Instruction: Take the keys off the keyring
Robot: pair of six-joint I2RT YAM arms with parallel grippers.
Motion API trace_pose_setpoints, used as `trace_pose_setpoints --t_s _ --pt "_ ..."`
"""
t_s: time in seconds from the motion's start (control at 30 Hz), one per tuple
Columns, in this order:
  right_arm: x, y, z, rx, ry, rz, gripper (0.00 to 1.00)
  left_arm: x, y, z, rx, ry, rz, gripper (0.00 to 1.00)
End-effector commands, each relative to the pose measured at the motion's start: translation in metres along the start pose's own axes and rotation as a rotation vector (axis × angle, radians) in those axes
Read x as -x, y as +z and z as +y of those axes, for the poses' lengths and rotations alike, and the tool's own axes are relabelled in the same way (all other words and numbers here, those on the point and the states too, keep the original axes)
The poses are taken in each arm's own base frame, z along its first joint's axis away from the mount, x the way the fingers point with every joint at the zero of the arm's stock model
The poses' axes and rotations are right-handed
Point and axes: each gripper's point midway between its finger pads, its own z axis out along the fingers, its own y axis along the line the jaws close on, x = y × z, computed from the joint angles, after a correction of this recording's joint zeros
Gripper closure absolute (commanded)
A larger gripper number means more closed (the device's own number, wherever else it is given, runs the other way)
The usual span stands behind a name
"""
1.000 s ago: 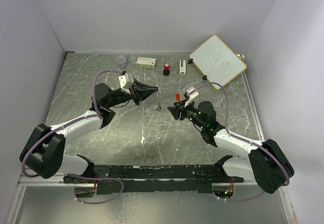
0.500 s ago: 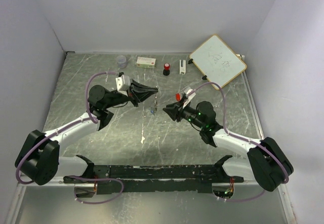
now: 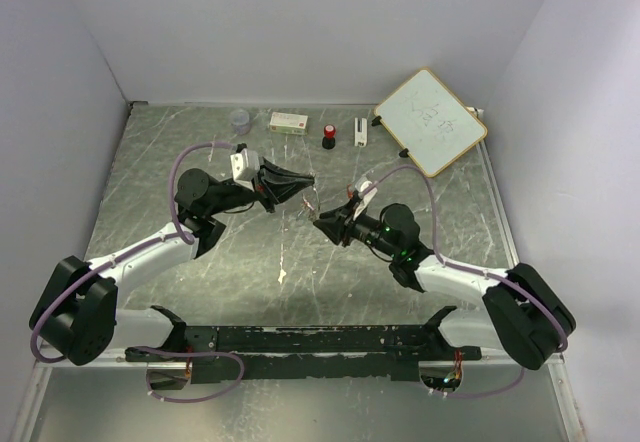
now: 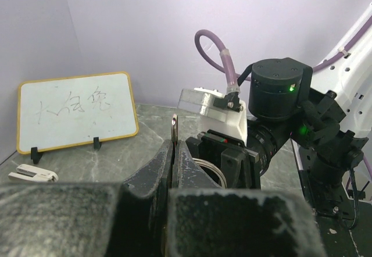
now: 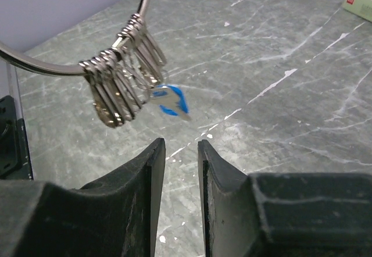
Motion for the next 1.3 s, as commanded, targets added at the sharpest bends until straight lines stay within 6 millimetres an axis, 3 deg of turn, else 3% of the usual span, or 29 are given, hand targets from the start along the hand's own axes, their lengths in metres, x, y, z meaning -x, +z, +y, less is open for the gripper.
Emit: trace_pose_setpoints --t_s 0.0,1.0,1.1,1.23,1.27 --pt "0.007 0.008 0.003 0.014 -0.024 -0.026 0.71 0.018 0.005 -0.005 -0.027 0.037 -0.043 0.93" --pt "0.012 0.034 0.019 0.086 -0.046 -0.032 0.72 0.025 0.001 -0.022 -0.068 0.047 -0.051 0.93" --pt "0.012 0.036 0.020 0.085 -0.048 -0.029 0.79 0.026 0.001 -0.023 -0.072 0.050 -0.055 0.93" --pt "0.010 0.038 0.020 0.078 -0.045 -0.022 1.00 0.026 0.000 -0.021 -0.057 0.057 -0.053 0.93" --pt "0.009 0.038 0.020 0.075 -0.044 -0.018 1.00 0.026 0.000 -0.020 -0.046 0.059 -0.051 0.93"
